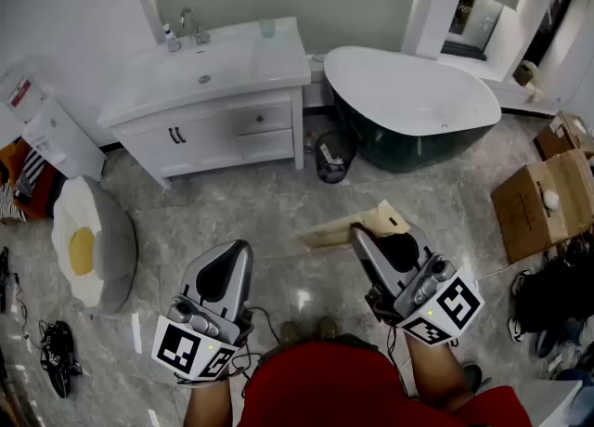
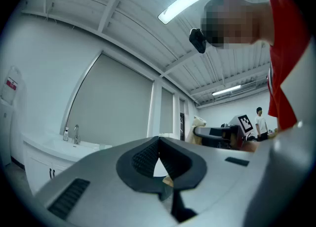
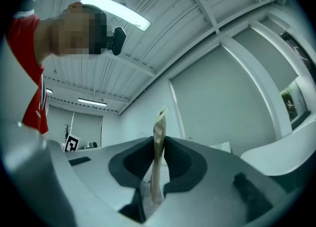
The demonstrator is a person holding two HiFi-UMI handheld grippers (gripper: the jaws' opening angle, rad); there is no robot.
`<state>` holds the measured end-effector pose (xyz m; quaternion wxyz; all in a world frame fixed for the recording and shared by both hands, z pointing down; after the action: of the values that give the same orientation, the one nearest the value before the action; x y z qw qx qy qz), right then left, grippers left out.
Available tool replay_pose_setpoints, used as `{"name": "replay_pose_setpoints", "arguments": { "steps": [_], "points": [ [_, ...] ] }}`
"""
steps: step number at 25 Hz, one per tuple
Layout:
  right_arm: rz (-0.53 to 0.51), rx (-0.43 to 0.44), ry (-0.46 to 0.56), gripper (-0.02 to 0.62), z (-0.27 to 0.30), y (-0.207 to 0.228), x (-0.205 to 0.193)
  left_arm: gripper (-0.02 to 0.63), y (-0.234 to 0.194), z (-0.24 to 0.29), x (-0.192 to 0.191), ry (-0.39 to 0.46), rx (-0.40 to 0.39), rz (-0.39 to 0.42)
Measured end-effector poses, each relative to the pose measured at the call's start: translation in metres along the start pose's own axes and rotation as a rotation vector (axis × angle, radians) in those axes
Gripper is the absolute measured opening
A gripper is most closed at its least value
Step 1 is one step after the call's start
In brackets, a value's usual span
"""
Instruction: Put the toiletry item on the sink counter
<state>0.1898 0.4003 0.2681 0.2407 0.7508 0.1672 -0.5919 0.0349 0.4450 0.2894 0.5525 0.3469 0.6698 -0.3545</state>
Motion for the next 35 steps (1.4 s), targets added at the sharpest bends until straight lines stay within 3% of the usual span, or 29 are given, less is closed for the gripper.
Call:
{"name": "replay_pose_setpoints", "arguments": {
  "steps": [13,23,35],
  "points": [
    [0.047,0.004,0.021,0.074,-0.004,0.009,-0.001,0.017,0.002,0.004,-0.007,0.002,0.012,-0.006],
    [-0.035,0.012,-0.003,0.074,-0.008,0.033,0.003,0.017,0.009,0.028,-0.001,0.024,0.042,0.028],
    [-0.037,0.059,0.005,0.074,0.008,0.074,0.006,0.017,0.003,0.068,-0.002,0.028,0.076,0.036]
  ]
}}
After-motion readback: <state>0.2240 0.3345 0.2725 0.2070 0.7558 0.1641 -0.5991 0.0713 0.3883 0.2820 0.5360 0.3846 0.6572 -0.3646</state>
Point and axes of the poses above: the fingertips, and each gripper's own axes: z forward along the fingers, y to its right, x out of its top, the point moved 1 cm from there along -z, backward along the fingers, and after that the axes turned 2 degrees about -x, right-handed, at the moved point
